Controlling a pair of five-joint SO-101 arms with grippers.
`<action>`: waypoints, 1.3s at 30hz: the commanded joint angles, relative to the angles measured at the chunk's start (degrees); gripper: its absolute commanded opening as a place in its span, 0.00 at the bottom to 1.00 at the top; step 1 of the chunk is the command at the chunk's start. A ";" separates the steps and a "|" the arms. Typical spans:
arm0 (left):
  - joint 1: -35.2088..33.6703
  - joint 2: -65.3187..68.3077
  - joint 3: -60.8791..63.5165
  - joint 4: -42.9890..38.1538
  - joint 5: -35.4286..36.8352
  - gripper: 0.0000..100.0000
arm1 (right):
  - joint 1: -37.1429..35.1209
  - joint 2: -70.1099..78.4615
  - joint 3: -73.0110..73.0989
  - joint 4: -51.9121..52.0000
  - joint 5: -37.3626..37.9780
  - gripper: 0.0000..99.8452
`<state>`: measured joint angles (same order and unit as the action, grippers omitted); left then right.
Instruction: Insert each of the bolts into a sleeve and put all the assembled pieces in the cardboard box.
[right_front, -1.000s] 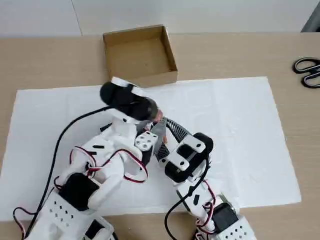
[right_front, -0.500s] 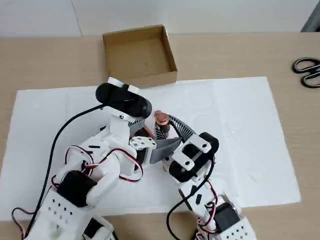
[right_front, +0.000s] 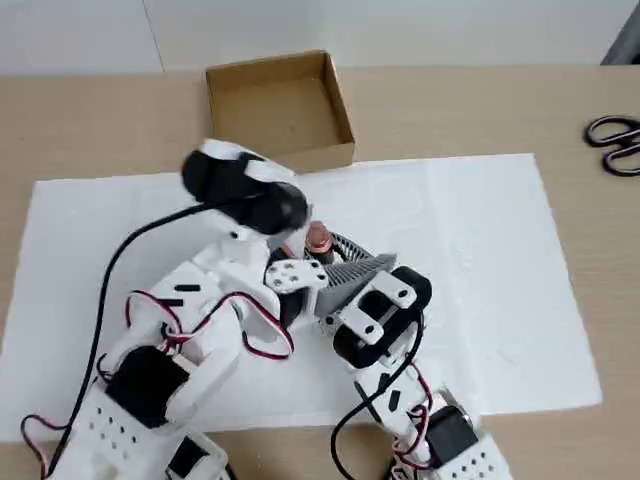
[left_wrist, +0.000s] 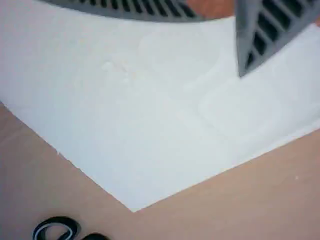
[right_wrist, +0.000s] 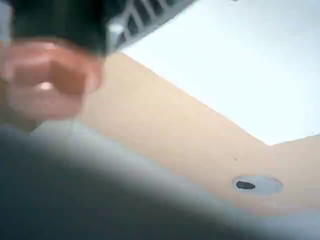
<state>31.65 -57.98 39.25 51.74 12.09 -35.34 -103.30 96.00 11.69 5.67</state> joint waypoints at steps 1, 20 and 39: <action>0.18 -0.09 -2.59 -2.37 0.00 0.37 | -0.22 -0.66 0.35 -1.45 -0.26 0.00; -15.82 -0.62 -2.24 -17.14 0.00 0.14 | -0.22 -0.57 0.35 -1.45 -0.26 0.00; -24.97 -17.67 22.37 -17.14 -13.54 0.01 | -0.04 -0.57 0.26 3.03 -0.26 0.00</action>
<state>7.65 -69.23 55.78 36.00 -0.13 -35.34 -103.30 96.00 13.01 5.67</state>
